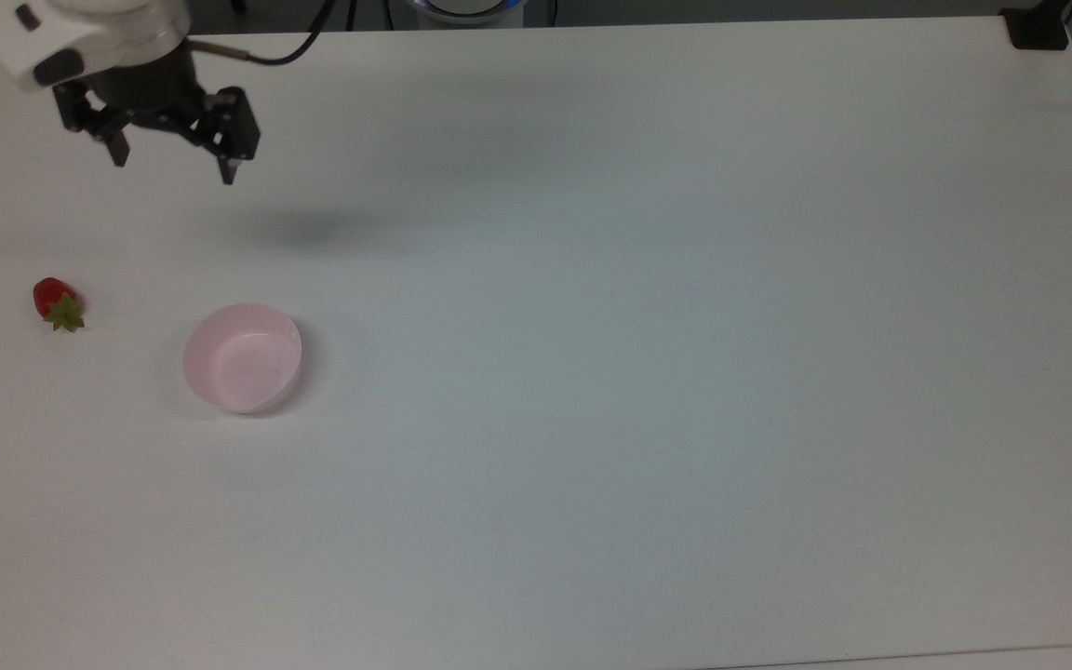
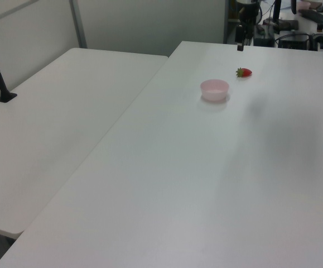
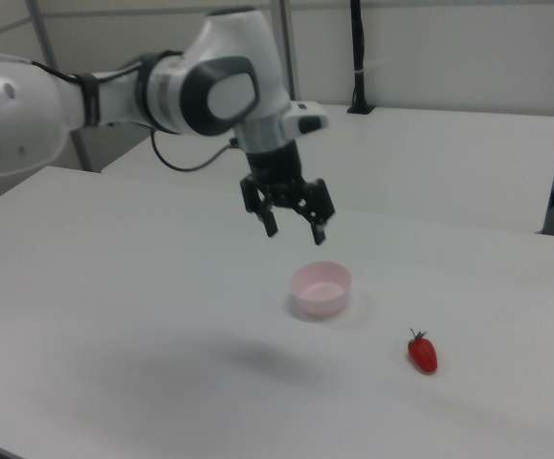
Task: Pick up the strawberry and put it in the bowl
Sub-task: 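Lower the open gripper down over the red strawberry, then close the gripper around the red strawberry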
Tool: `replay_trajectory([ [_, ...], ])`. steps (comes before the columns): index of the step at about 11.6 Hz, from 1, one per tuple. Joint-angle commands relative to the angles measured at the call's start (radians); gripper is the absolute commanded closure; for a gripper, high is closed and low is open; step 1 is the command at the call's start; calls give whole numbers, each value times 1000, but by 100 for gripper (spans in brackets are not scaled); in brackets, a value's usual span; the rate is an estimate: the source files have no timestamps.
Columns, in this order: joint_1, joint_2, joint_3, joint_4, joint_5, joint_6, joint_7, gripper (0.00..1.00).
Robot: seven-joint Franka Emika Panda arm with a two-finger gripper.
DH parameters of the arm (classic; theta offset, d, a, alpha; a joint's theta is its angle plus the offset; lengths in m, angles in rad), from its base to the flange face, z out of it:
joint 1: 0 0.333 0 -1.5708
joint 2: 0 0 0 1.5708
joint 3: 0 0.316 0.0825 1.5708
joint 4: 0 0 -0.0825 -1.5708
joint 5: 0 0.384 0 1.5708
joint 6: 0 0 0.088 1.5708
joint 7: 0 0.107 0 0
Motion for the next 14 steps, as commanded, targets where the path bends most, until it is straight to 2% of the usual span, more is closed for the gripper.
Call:
replay_trajectory([
  [1,-91,106,-1,69,43,64,-167,0],
  [3,-177,154,2,74,102,125,-416,0],
  [4,-205,173,-1,74,168,147,-534,0],
  [5,-213,191,-1,74,181,165,-583,0],
  [7,-240,243,-1,74,179,262,-638,0],
  [9,-254,283,-1,72,178,337,-687,7],
  [14,-262,387,-2,74,181,512,-674,8],
])
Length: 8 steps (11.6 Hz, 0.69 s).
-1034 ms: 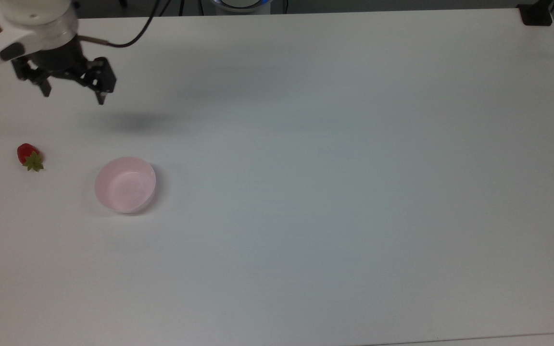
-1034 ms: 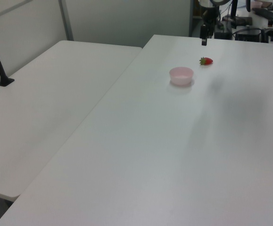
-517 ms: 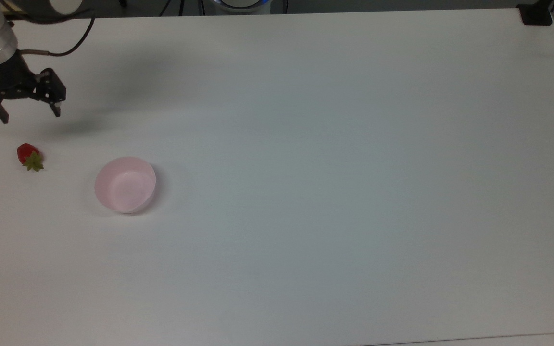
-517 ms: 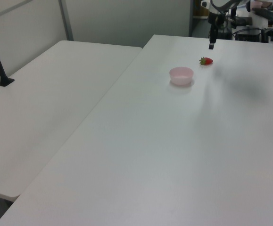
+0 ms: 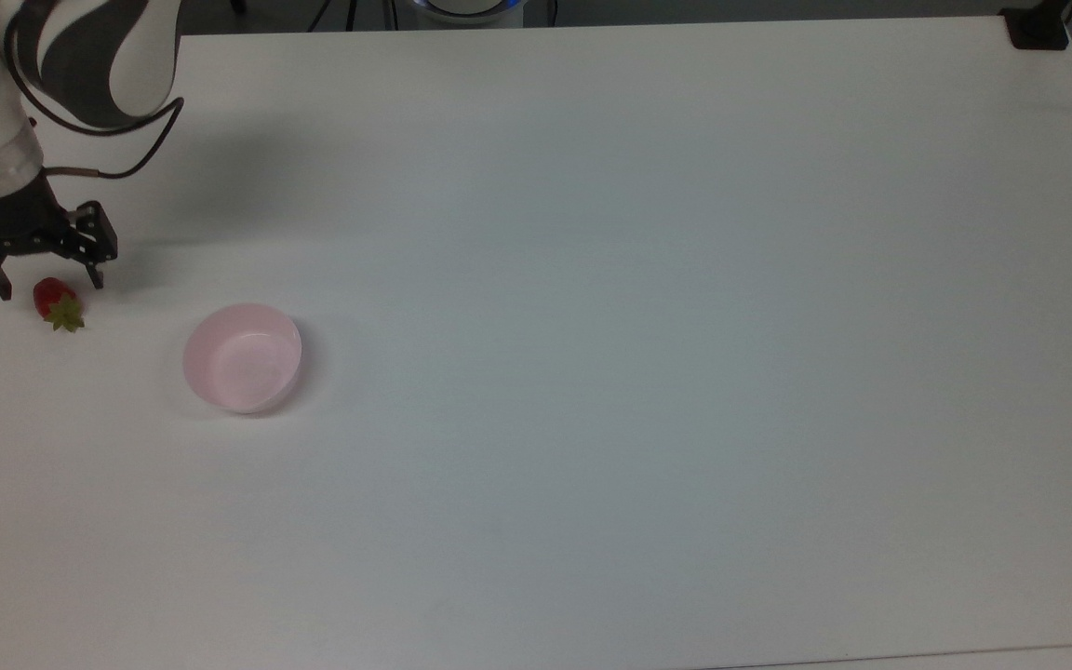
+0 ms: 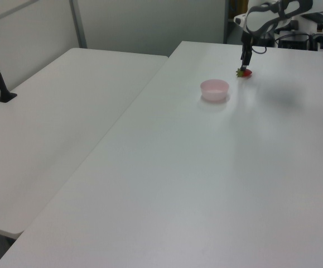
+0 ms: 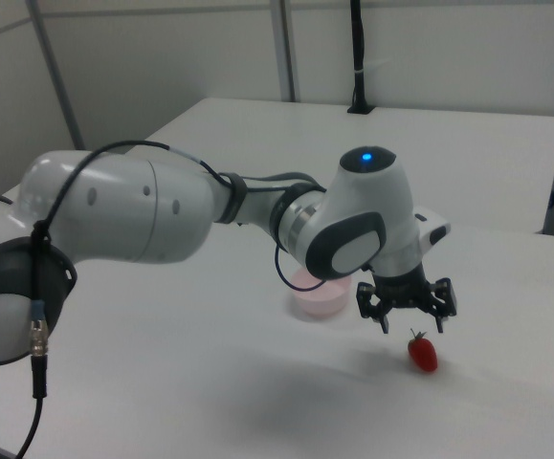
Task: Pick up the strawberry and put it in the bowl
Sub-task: 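Close the gripper around the red strawberry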
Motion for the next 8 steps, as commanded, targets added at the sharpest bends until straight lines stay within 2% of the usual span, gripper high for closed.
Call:
replay_trajectory([
  [1,-16,55,-1,14,19,77,-27,11],
  [3,-18,75,-1,14,19,97,-27,19],
  [4,-22,78,-1,14,19,95,-25,47],
  [5,-24,69,-1,12,25,88,-25,65],
  [6,-24,55,-1,12,34,83,-24,76],
  [8,-15,21,8,14,21,8,95,81],
])
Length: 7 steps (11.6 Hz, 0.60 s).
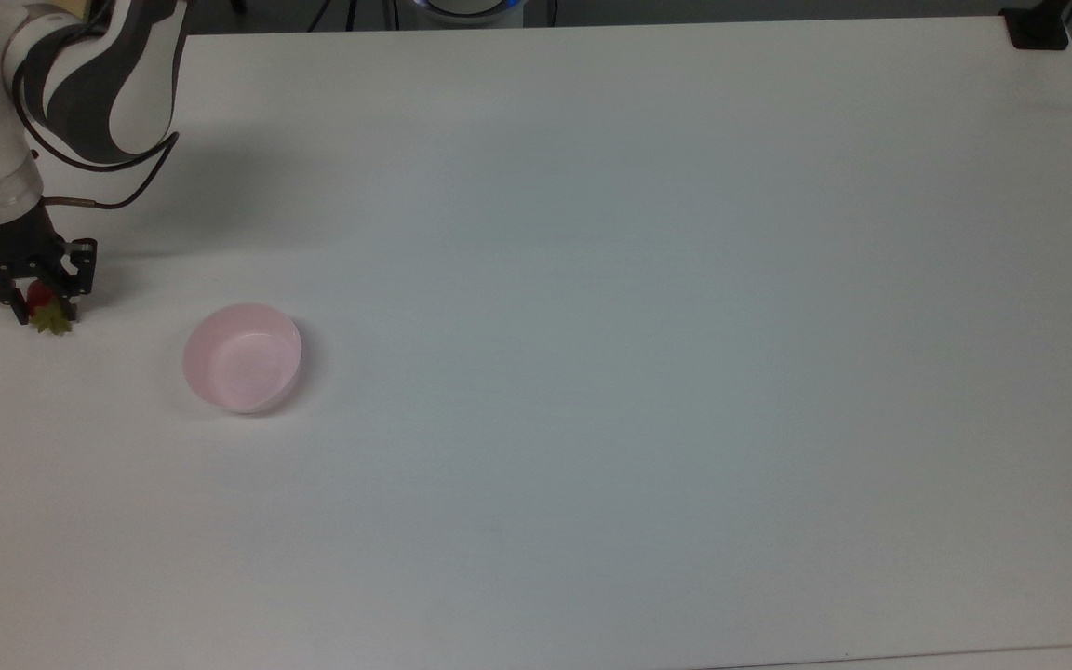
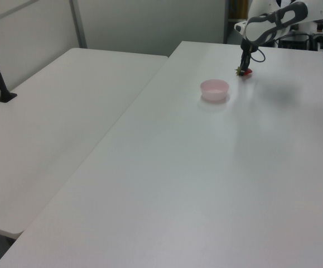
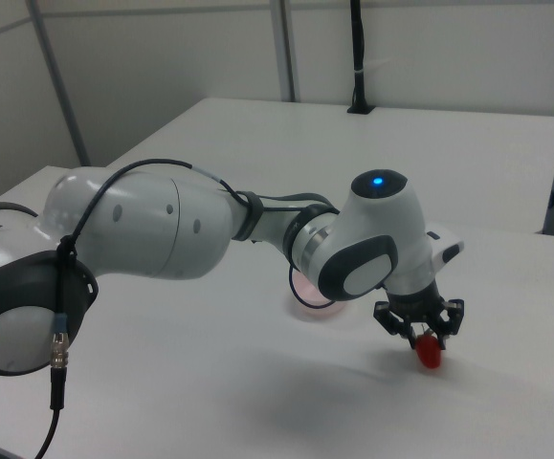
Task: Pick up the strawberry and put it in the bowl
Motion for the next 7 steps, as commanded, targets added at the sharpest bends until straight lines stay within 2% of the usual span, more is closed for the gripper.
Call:
replay_trajectory([
  [1,13,-58,11,-11,8,-91,163,81],
  [4,74,-101,14,-11,18,-93,351,81],
  [7,171,-156,17,-11,23,-151,518,79],
])
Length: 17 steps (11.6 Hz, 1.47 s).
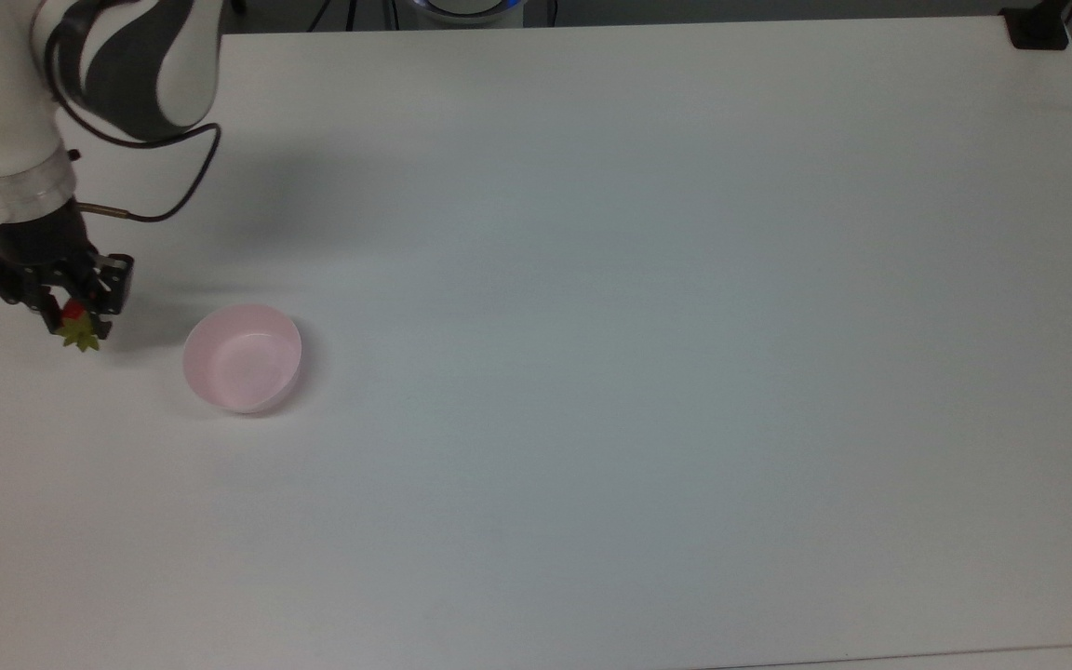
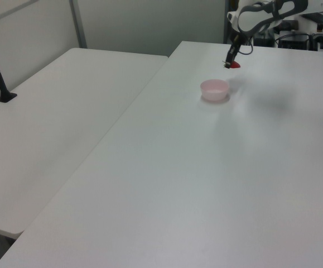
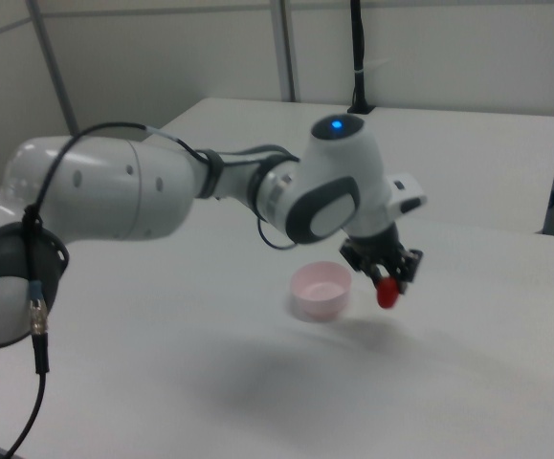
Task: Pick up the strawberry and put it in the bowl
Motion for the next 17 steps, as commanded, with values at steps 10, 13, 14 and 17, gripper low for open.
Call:
replay_trajectory([
  [10,247,-157,-9,-31,-17,-258,365,0],
  [13,340,-291,-18,-37,-20,-498,368,0],
  [14,379,-338,-21,-38,-25,-587,386,0],
  [17,475,-435,-56,-40,-71,-741,437,0],
])
